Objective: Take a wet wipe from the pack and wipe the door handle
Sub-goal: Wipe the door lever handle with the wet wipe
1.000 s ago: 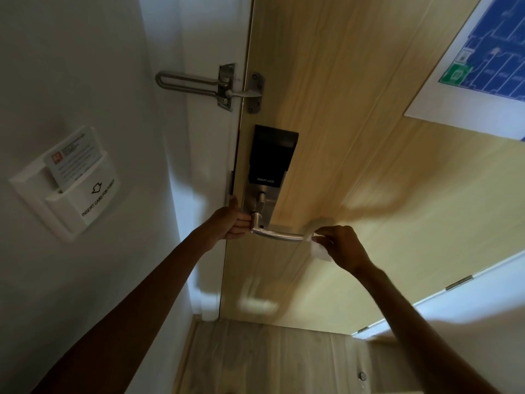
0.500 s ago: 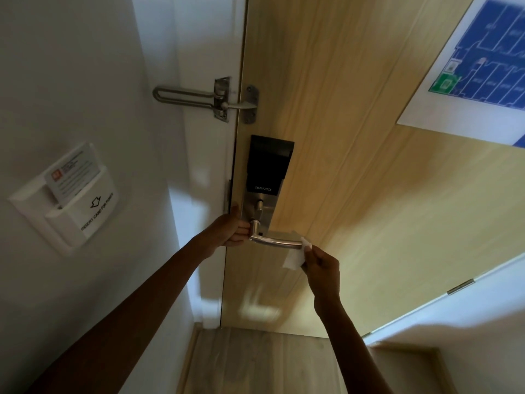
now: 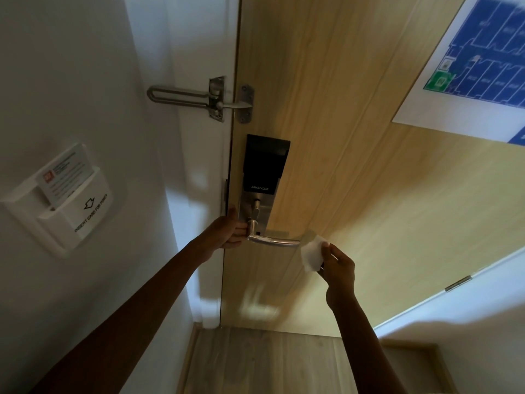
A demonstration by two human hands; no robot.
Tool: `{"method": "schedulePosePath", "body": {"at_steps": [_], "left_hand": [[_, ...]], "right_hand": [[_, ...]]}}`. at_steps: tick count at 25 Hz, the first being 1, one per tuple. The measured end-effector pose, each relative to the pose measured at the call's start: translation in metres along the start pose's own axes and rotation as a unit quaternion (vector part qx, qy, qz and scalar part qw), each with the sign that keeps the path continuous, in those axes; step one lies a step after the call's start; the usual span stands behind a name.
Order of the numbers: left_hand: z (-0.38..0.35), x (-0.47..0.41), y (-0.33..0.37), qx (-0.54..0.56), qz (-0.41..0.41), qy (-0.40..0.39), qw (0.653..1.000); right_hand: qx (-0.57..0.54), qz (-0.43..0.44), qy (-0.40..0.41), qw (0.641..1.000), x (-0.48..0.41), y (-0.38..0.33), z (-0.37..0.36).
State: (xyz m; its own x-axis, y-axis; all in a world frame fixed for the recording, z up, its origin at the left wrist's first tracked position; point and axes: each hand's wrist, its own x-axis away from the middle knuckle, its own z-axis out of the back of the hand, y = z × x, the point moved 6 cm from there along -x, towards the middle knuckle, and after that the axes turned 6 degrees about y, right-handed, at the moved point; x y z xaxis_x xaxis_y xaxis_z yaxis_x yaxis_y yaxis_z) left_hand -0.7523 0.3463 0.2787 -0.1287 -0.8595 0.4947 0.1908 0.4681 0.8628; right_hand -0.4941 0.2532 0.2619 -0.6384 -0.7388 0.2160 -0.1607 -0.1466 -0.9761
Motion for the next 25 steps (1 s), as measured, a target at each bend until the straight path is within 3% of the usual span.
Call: {"method": "schedulePosePath", "body": {"at_steps": [8, 11, 14, 16, 18, 21, 23, 25], "left_hand": [[-0.002, 0.006, 0.002, -0.011, -0.011, -0.006, 1.0], [-0.002, 0.007, 0.003, -0.005, -0.014, -0.006, 1.0], [-0.002, 0.007, 0.003, -0.001, -0.012, -0.006, 1.0], [-0.003, 0.007, 0.001, 0.004, -0.009, -0.005, 1.0], [-0.004, 0.006, 0.001, 0.009, -0.008, -0.006, 1.0], [-0.003, 0.005, -0.001, 0.025, -0.003, -0.008, 1.0], [-0.002, 0.004, -0.001, 0.034, -0.002, -0.01, 0.999], [0.0, 0.001, -0.003, 0.043, 0.004, -0.014, 0.999]], "right_hand": [[-0.013, 0.013, -0.005, 1.0, 0.006, -0.015, -0.012], [0.085, 0.123, 0.031, 0.988, 0.004, -0.039, -0.005], [0.197, 0.315, 0.027, 0.928, 0.022, -0.072, -0.023], [0.239, 0.401, -0.047, 0.883, 0.031, -0.075, -0.045], [0.325, 0.422, -0.117, 0.838, 0.032, -0.065, -0.065], [0.419, 0.438, -0.127, 0.785, 0.039, -0.049, -0.087], [0.401, 0.442, -0.123, 0.792, 0.05, -0.043, -0.094], [0.338, 0.429, -0.112, 0.83, 0.058, -0.042, -0.096]]}}
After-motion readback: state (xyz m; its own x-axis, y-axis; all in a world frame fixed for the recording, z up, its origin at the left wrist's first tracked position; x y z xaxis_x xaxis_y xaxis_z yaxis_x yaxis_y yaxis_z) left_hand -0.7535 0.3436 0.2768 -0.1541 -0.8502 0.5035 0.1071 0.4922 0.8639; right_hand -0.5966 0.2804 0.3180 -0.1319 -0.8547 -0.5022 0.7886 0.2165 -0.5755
